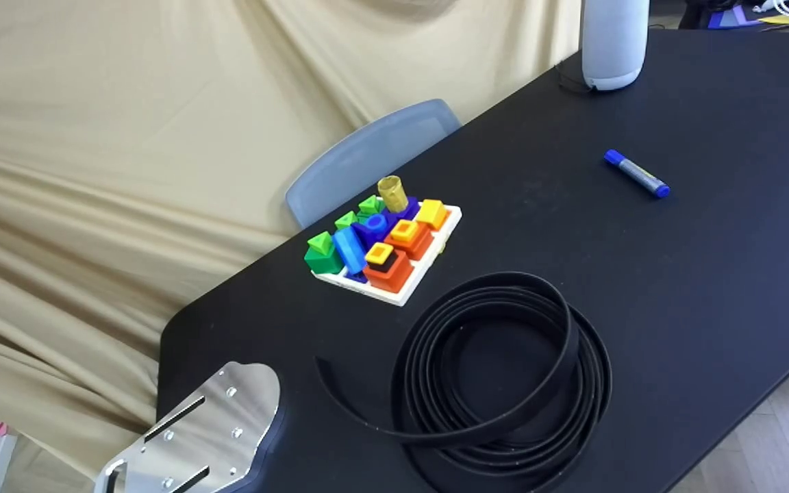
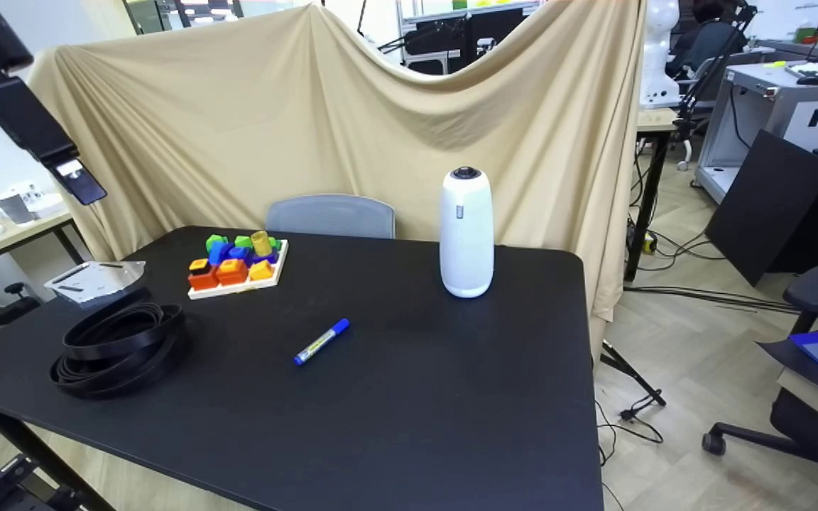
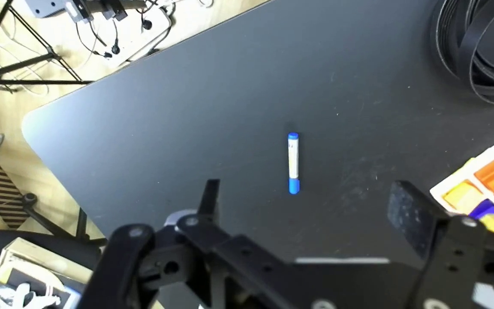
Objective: Move the marker
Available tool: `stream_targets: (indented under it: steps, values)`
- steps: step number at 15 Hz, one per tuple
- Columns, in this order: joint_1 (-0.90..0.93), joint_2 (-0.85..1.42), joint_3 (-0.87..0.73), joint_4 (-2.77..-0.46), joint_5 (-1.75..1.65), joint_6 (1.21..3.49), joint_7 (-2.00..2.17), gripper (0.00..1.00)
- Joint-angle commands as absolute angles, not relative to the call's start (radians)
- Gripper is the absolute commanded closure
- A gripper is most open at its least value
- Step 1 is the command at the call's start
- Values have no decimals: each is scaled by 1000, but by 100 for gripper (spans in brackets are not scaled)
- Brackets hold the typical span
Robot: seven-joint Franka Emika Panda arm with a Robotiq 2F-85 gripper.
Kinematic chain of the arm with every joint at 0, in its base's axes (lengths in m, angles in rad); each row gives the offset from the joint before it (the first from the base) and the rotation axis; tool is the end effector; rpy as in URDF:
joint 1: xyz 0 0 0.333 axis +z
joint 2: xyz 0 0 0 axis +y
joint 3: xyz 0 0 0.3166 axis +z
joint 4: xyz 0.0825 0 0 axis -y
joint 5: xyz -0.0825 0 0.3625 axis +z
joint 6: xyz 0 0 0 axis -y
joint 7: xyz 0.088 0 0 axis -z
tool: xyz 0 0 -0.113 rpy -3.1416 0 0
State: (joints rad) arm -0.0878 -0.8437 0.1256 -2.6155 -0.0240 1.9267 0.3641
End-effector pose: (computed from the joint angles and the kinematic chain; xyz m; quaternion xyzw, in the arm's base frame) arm 0.2951 0.0140 0.5137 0.9799 -0.1755 0.0844 0.0438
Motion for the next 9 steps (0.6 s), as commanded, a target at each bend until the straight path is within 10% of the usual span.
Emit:
stream_targets:
  steps: [1, 9]
  values:
    - [-92, -802, 61, -2620, -40, 2053, 264, 0]
    - [-63, -525, -160, -2573, 37, 2268, -83, 0]
